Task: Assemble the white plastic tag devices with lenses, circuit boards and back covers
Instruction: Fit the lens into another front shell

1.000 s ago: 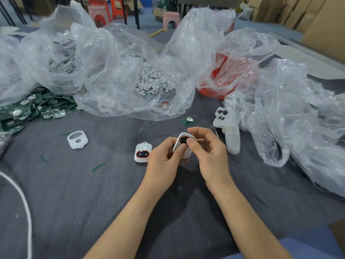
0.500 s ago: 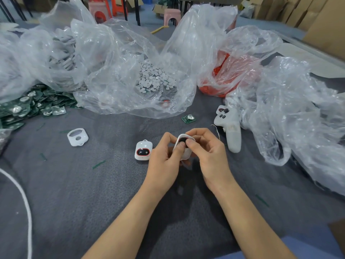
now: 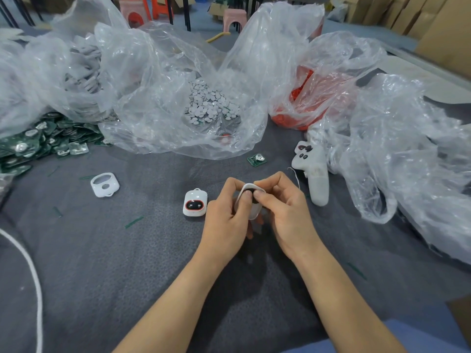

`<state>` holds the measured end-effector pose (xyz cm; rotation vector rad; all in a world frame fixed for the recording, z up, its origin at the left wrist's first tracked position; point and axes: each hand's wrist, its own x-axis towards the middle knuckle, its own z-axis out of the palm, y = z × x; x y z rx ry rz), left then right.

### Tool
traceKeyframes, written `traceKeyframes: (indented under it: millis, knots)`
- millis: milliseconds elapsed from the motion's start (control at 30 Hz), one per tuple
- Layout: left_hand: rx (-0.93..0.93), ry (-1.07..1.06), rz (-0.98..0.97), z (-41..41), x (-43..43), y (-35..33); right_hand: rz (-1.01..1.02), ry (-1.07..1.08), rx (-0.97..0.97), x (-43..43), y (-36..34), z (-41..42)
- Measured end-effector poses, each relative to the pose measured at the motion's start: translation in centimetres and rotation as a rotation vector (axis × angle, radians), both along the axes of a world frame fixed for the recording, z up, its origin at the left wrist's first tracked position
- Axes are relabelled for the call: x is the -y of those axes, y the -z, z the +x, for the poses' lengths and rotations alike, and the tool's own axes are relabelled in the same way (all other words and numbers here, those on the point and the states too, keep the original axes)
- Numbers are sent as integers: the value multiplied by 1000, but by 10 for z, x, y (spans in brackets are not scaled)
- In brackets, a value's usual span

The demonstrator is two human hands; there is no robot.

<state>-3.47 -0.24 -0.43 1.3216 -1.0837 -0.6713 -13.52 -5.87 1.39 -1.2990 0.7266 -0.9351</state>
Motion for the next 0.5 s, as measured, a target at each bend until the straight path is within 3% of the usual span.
traceKeyframes:
  millis: [300,500]
  knots:
    - [-43,15,9,2,-4,-4,42,-90,12,2,1,-2]
    - [-45,-8,10,1,-1,-2,-88,17,-90,1,3,0]
